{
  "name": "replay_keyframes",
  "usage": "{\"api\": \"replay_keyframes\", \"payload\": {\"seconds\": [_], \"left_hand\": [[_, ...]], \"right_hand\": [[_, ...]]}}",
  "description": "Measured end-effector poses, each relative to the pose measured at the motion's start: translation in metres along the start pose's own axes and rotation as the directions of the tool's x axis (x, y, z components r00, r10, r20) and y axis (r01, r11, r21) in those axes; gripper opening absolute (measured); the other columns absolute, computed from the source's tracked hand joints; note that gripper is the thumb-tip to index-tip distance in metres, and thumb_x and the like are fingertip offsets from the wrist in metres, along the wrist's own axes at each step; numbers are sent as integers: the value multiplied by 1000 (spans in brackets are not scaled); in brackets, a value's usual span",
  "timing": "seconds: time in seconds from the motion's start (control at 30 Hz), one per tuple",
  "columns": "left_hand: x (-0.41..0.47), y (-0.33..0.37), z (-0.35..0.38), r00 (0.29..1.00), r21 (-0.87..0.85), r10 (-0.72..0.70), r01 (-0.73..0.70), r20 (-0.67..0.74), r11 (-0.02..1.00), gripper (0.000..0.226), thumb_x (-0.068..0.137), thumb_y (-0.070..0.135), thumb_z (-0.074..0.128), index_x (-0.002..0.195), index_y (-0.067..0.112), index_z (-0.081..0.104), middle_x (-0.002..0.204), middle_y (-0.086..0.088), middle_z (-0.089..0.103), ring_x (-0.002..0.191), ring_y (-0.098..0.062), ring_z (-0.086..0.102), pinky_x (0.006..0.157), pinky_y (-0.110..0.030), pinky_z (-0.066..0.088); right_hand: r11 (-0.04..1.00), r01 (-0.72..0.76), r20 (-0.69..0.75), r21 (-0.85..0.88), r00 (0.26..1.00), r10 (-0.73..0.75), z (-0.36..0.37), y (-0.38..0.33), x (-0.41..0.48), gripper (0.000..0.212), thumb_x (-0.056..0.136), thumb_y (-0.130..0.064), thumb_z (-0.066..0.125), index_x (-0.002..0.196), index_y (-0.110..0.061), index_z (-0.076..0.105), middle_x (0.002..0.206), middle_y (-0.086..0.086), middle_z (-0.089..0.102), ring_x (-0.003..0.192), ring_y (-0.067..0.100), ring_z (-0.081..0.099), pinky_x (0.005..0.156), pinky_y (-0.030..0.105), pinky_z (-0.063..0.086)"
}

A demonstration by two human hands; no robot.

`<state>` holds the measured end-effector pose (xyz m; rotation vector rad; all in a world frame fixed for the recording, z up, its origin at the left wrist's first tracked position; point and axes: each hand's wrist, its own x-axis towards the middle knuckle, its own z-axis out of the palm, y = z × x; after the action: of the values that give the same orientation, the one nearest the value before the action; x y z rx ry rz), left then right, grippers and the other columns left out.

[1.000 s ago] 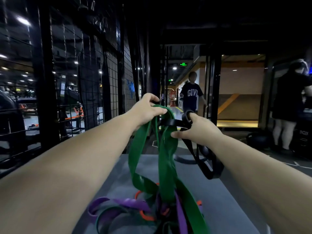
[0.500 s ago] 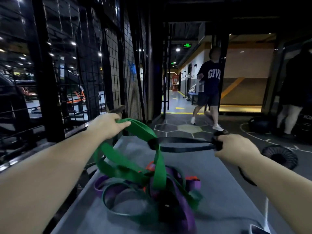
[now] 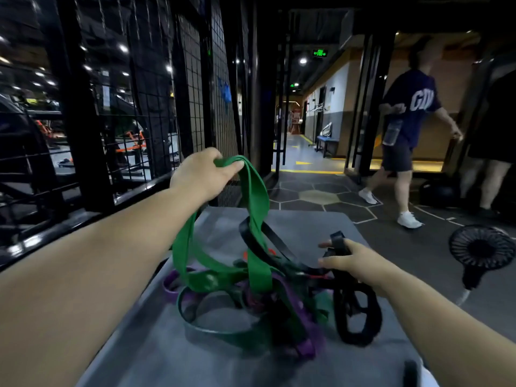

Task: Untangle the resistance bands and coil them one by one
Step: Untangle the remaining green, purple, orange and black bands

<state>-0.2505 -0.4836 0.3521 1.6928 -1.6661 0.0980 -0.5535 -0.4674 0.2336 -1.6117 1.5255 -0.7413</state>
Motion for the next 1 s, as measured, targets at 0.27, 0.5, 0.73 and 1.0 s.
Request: {"api": "replay_keyframes", "payload": {"seconds": [0.27, 0.5, 0.73, 1.0], "left_hand": [[-41, -77, 42, 952, 163, -212, 179, 219, 970, 52, 94, 64, 36, 104, 13, 42, 107, -16, 61, 90, -31, 57, 72, -37, 42], [-104, -159, 88, 821, 274, -424, 337, 383, 901, 46, 92, 51, 55, 116, 12, 52, 103, -10, 62, 90, -27, 62, 72, -32, 49], [-129, -177, 106, 817, 439, -405, 213, 411, 873, 56, 82, 41, 66, 131, 21, 47, 134, -6, 43, 121, -32, 49, 98, -43, 47], [-132, -132, 134, 897, 272, 0, -134, 442, 953, 80, 86, 44, 62, 151, 36, 17, 159, 13, 13, 149, -20, 5, 116, -60, 1]], "right_hand": [[998, -47, 6, -50, 999, 48, 51, 41, -1, 36, 77, -24, 81, 111, -20, 69, 96, -5, 73, 83, 12, 69, 78, 26, 55], [906, -163, -81, -390, 986, 142, 59, 67, 11, 44, 83, -48, 70, 112, -17, 60, 120, 6, 47, 97, 24, 57, 88, 34, 50], [939, -116, -279, -325, 960, 22, 65, 75, 19, 72, 75, -61, 72, 123, -8, 64, 145, 4, 40, 112, 21, 58, 94, 36, 49], [892, -202, -410, -405, 912, 20, 57, 69, 22, 78, 61, -94, 40, 72, -21, 65, 90, 5, 66, 73, 27, 62, 64, 35, 42]]}}
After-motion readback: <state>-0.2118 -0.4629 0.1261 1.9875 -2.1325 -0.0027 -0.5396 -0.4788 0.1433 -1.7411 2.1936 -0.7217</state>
